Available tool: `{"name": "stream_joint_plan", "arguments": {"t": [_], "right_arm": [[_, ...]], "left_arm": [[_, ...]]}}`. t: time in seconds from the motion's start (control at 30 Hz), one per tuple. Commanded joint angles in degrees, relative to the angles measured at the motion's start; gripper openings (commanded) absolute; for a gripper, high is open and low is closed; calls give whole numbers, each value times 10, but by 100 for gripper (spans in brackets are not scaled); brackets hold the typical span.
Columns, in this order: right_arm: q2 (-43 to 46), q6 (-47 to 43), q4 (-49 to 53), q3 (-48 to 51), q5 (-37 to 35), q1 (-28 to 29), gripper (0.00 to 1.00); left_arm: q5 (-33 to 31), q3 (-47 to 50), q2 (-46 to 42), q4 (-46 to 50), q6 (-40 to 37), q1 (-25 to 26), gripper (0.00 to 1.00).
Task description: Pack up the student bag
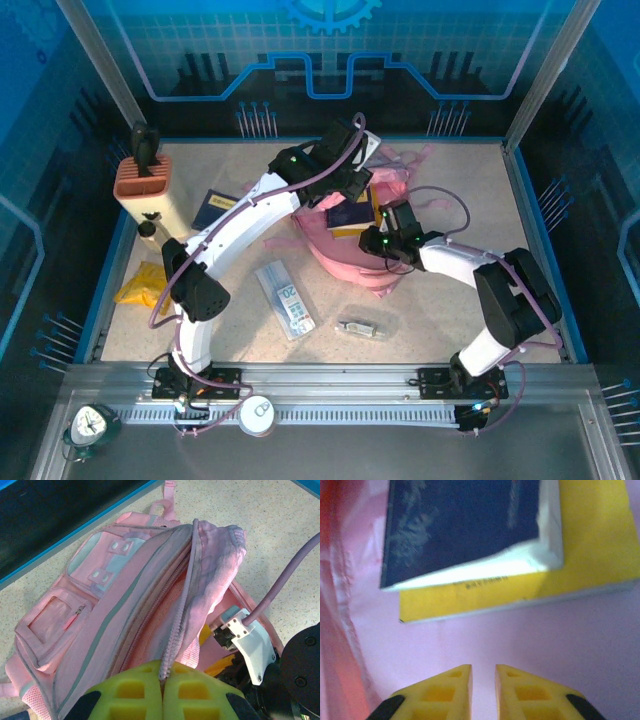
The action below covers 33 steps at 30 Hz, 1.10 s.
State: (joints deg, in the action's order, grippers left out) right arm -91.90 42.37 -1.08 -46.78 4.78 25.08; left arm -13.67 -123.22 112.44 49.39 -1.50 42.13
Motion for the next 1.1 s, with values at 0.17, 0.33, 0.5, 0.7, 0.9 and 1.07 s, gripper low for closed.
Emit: {"name": "stream_joint_plan", "arguments": {"t": [0.17, 0.33, 0.5, 0.7, 0.9, 1.07], "right_arm": [[-50, 18, -37, -7, 7, 0, 11], [-71, 18, -44, -55, -27, -7, 10], [-108, 6, -26, -112, -60, -38, 12], [-76, -41, 1, -109, -28, -52, 15], [83, -73, 76, -3, 4, -51, 22], [242, -92, 193, 21, -31, -61, 29]], "left_arm": [[19, -1, -17, -38, -8, -2, 0], [13, 5, -19, -34, -5, -3, 0], [27, 51, -43, -68, 4, -3, 0], [45, 96, -43, -106, 36, -3, 0], [59, 109, -37, -114, 98, -2, 0], [105, 121, -40, -99, 137, -2, 38]]}}
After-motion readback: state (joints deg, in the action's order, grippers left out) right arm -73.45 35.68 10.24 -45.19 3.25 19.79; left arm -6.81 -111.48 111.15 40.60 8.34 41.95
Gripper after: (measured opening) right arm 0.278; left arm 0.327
